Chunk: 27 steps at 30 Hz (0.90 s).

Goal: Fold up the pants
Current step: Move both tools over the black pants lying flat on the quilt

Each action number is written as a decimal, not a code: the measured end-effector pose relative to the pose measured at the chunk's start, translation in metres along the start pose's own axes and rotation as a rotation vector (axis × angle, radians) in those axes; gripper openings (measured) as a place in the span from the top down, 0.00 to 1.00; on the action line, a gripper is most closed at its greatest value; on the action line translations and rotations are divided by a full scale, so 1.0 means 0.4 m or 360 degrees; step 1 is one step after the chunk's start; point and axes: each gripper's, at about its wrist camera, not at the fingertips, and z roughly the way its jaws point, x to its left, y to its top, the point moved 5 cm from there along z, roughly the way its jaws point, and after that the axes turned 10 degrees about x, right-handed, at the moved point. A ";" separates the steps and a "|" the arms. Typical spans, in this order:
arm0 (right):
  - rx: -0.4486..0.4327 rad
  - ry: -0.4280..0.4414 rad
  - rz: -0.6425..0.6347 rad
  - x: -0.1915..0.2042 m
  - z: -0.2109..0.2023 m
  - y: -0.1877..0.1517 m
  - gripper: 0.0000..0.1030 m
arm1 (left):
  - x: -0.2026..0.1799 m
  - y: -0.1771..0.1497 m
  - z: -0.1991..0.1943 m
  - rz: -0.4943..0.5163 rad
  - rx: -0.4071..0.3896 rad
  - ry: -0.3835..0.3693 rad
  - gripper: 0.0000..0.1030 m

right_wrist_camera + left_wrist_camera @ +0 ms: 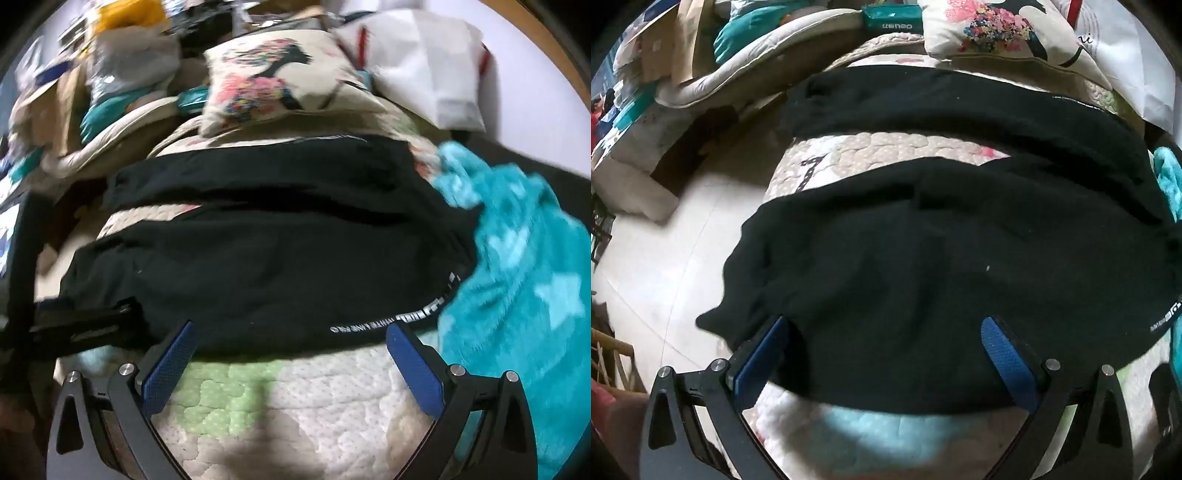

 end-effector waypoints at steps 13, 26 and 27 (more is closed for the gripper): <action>-0.0014 0.0050 0.0009 0.004 0.004 0.000 0.00 | 0.001 0.023 -0.036 -0.0039 0.0134 -0.0071 0.00; 0.0092 0.0199 0.0091 0.014 0.018 -0.019 0.00 | -0.016 0.047 -0.172 0.0080 -0.0015 -0.0042 0.08; 0.0104 0.0200 0.0079 0.018 0.019 -0.021 0.00 | -0.008 0.047 -0.194 0.0078 -0.0036 -0.0045 0.08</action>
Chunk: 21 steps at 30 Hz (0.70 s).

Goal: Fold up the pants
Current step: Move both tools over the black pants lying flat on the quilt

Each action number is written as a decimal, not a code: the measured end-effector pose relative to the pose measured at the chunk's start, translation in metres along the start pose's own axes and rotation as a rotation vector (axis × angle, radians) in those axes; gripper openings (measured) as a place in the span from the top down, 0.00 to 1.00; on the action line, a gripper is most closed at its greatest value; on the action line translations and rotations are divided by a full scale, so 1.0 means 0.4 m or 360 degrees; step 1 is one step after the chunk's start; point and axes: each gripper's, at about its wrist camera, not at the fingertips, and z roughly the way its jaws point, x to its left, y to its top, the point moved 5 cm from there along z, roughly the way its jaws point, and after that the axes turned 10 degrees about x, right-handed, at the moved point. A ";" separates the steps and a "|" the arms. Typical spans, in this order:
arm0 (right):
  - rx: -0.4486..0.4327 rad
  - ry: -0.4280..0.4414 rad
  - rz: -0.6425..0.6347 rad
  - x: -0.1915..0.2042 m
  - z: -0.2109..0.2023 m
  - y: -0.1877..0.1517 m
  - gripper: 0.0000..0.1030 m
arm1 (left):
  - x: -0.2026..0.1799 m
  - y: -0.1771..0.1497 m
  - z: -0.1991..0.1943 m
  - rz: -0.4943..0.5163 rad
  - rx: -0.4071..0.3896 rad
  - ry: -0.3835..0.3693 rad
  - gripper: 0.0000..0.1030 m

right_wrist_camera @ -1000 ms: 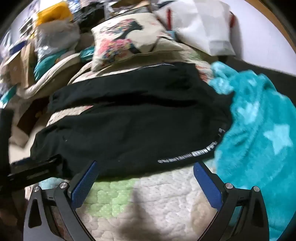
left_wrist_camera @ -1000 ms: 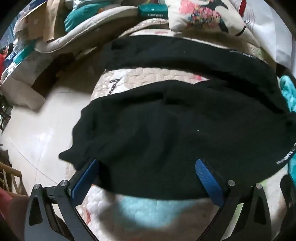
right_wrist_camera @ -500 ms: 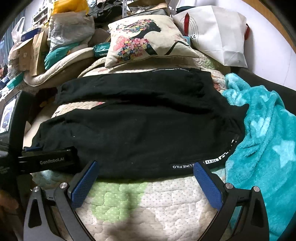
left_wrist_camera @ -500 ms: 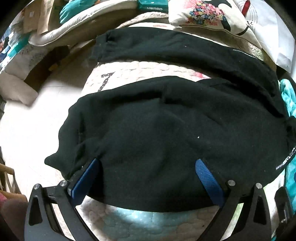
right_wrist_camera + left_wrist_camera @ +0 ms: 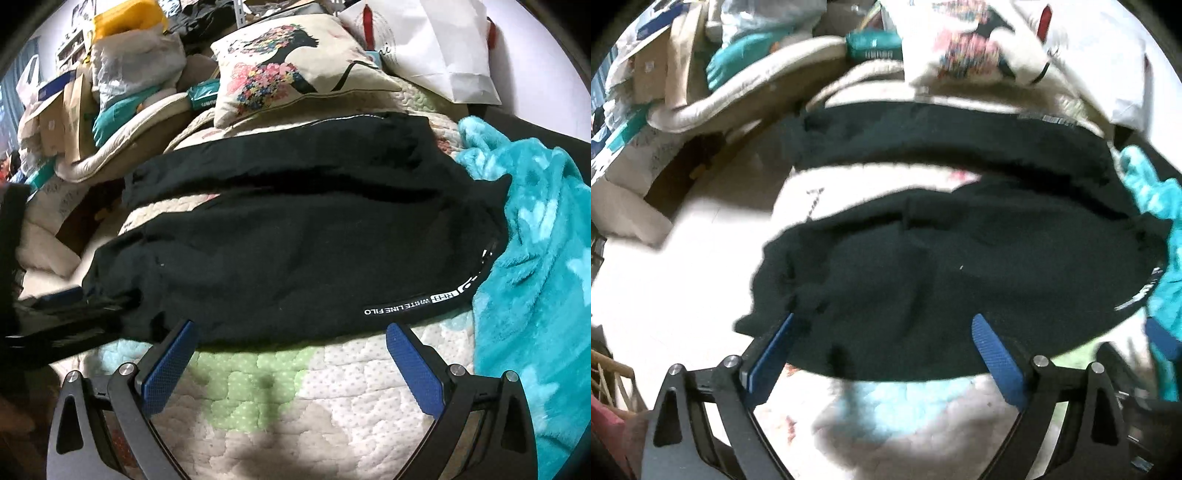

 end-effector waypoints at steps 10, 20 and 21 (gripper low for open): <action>-0.0037 -0.0074 -0.0084 0.005 -0.022 -0.008 0.00 | 0.096 0.104 -0.202 -0.0082 -0.0243 -0.0008 0.08; -0.0128 -0.0068 -0.0213 0.038 -0.148 0.058 0.00 | 0.139 0.128 -0.223 -0.0027 -0.0217 0.0003 0.08; -0.0146 -0.0063 -0.0235 0.045 -0.163 0.072 0.00 | 0.136 0.125 -0.220 -0.0030 -0.0204 -0.0014 0.08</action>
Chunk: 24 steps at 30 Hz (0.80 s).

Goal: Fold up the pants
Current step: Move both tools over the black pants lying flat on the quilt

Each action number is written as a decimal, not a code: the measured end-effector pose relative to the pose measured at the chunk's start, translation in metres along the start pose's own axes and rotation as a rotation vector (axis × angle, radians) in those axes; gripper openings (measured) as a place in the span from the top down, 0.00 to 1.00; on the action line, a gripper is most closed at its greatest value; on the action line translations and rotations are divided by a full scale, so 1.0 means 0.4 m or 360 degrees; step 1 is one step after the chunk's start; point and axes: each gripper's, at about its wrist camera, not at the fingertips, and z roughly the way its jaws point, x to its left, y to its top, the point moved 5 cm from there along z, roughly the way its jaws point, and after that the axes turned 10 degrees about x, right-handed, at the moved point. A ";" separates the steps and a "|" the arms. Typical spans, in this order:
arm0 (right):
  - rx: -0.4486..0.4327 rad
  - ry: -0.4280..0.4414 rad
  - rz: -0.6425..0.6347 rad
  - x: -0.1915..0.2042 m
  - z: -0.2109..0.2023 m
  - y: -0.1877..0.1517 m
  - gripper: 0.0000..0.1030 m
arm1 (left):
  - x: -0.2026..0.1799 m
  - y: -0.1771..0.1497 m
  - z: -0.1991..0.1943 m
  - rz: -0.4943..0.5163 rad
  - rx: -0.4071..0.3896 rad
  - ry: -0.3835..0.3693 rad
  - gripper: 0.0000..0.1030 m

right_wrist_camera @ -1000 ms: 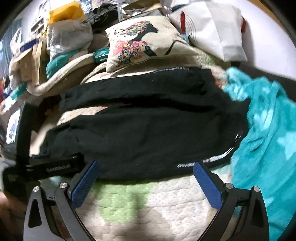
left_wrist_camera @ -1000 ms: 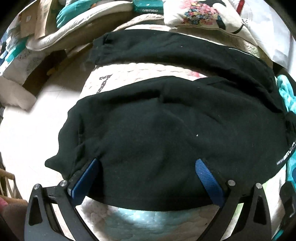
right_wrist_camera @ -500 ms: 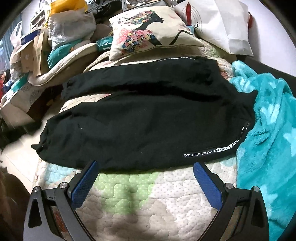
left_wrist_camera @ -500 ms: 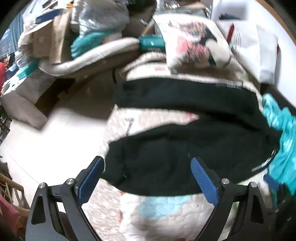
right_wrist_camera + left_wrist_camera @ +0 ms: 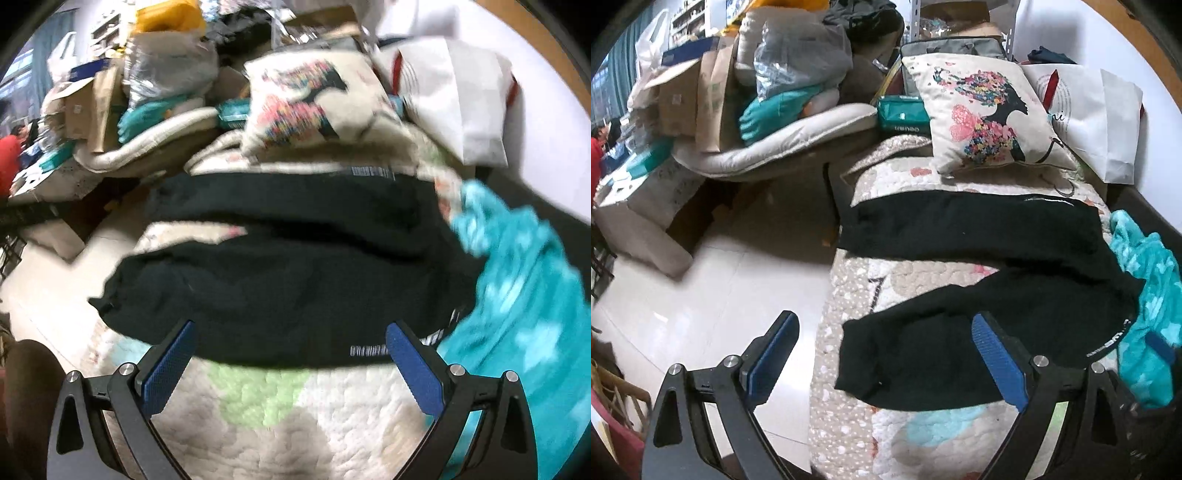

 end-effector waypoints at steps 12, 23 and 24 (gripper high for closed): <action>0.0021 0.0036 -0.0045 -0.044 -0.003 0.191 0.00 | -0.029 0.016 0.032 0.0068 0.0042 -0.0001 0.08; 0.0125 -0.0011 -0.0078 -0.098 0.097 0.278 0.00 | -0.024 0.051 0.115 0.0087 0.0121 0.0034 0.08; 0.0140 -0.0010 -0.0079 -0.102 0.108 0.284 0.00 | -0.024 0.053 0.121 0.0089 0.0126 0.0035 0.08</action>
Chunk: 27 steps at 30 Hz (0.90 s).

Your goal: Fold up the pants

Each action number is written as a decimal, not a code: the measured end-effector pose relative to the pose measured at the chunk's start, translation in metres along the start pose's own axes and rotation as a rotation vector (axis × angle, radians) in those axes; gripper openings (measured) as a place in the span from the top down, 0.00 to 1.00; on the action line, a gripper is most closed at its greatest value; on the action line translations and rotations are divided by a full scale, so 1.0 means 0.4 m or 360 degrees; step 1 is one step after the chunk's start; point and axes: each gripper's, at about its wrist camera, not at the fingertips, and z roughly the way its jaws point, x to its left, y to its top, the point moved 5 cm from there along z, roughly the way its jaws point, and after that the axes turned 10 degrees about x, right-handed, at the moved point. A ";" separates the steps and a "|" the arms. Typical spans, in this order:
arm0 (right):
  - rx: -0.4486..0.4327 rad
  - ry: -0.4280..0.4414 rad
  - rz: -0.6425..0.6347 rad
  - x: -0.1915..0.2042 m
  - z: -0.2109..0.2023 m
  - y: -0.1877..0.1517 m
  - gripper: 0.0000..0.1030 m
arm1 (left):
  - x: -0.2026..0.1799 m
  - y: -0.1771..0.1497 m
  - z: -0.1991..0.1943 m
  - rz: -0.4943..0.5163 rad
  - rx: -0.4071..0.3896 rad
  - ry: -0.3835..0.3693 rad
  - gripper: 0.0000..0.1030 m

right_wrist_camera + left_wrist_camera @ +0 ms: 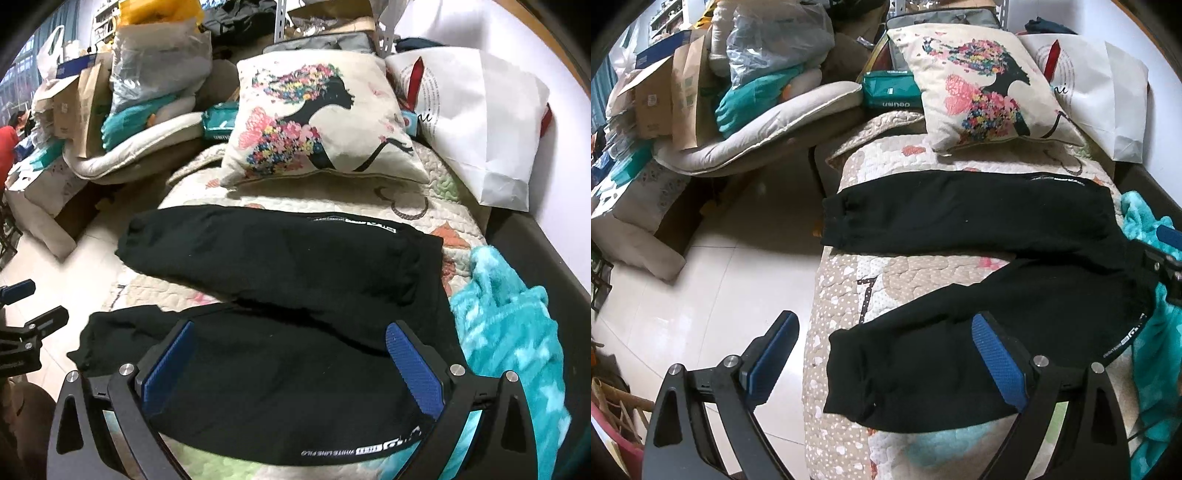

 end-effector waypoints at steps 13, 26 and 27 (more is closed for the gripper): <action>0.0122 -0.0046 -0.0032 -0.114 0.138 0.092 0.00 | 0.066 0.127 0.141 -0.0052 0.0104 -0.0019 0.08; 0.0160 -0.0079 0.0126 -0.321 0.301 0.221 0.00 | 0.201 0.331 0.343 -0.0344 0.0132 -0.0119 0.08; 0.0163 -0.0075 0.0132 -0.327 0.311 0.225 0.00 | 0.207 0.341 0.360 -0.0363 0.0132 -0.0142 0.08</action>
